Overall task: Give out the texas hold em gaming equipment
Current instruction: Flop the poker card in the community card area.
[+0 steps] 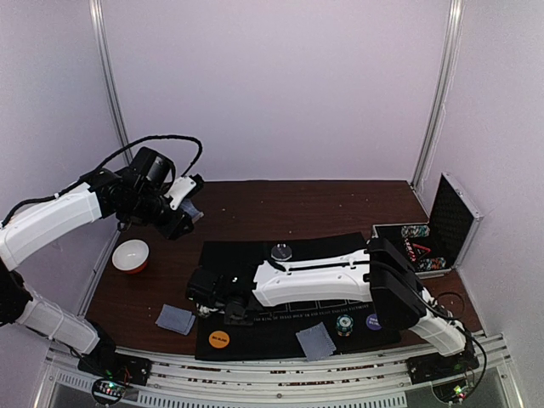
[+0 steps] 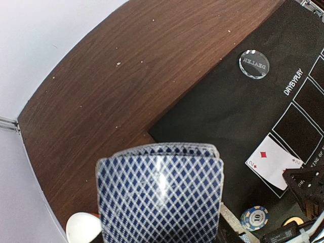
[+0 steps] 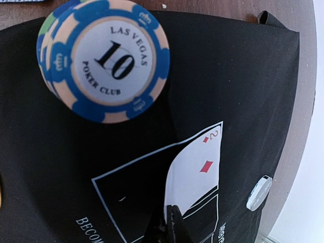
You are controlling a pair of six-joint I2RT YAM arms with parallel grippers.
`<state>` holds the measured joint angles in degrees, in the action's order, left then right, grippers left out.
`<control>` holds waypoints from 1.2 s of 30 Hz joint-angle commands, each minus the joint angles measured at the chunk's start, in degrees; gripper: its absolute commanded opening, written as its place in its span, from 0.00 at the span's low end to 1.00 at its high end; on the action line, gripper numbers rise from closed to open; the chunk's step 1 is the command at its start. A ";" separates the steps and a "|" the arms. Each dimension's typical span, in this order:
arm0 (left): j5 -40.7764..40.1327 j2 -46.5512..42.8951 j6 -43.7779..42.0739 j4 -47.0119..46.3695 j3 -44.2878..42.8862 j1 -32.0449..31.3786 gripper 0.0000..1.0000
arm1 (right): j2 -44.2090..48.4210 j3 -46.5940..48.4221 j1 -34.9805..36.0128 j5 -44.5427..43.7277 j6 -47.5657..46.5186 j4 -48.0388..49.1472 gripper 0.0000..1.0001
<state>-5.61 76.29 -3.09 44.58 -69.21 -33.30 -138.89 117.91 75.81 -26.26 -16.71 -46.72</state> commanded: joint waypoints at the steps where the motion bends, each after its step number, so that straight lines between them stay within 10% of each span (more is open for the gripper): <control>1: 0.57 -1.41 -0.42 -2.91 0.13 0.60 0.45 | -1.67 2.03 -0.18 0.89 2.48 -3.09 0.00; 21: 0.68 -1.32 -0.51 -2.92 0.22 0.60 0.45 | -3.21 2.32 -0.17 1.21 1.00 -3.56 0.00; 36: 0.86 -1.23 -0.71 -3.09 0.26 0.60 0.45 | -1.33 1.66 0.82 4.81 -0.53 -2.73 0.25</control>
<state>-5.32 76.29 -3.31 44.58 -69.21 -33.30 -140.70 119.48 76.14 -23.70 -16.73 -48.69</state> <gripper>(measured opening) 0.453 0.232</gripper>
